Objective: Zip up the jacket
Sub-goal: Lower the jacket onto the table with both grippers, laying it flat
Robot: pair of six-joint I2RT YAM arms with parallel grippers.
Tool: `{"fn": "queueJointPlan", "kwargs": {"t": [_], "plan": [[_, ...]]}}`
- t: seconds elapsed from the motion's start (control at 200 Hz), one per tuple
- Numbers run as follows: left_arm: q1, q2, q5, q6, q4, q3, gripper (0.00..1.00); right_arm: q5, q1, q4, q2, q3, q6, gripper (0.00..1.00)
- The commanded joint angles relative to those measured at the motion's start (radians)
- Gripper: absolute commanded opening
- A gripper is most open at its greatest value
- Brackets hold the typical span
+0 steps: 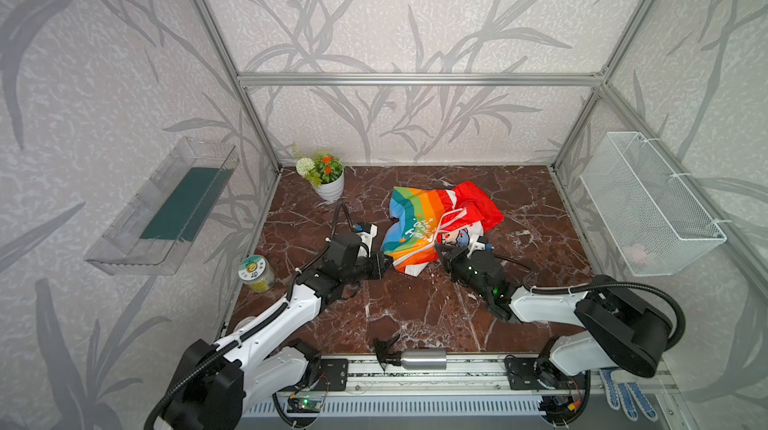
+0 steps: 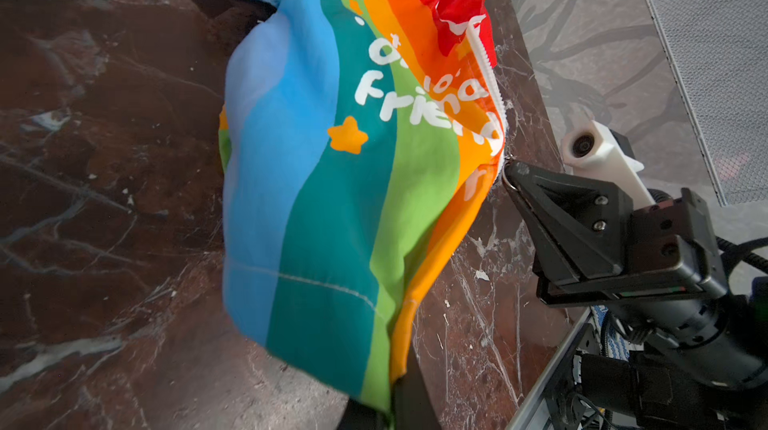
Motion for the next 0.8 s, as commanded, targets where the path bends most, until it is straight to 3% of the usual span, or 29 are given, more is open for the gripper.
{"fn": "queueJointPlan", "kwargs": {"t": [0.0,0.155,0.305,0.59,0.795], "plan": [[0.01,-0.015,-0.114,-0.076,-0.233,0.01,0.0,0.231,-0.022,0.16,0.051,-0.037,0.05,0.0],[0.026,-0.076,-0.191,-0.113,-0.27,-0.02,0.0,0.317,-0.021,0.287,0.107,-0.062,0.075,0.0],[0.04,-0.063,-0.178,-0.128,-0.266,-0.039,0.0,0.335,-0.019,0.462,0.195,-0.058,0.1,0.0],[0.114,-0.07,-0.196,-0.136,-0.286,-0.063,0.0,0.44,-0.019,0.465,0.208,-0.069,0.098,0.0],[0.138,-0.075,-0.178,-0.134,-0.289,-0.072,0.0,0.435,-0.045,0.465,0.205,-0.076,0.097,0.0]]}}
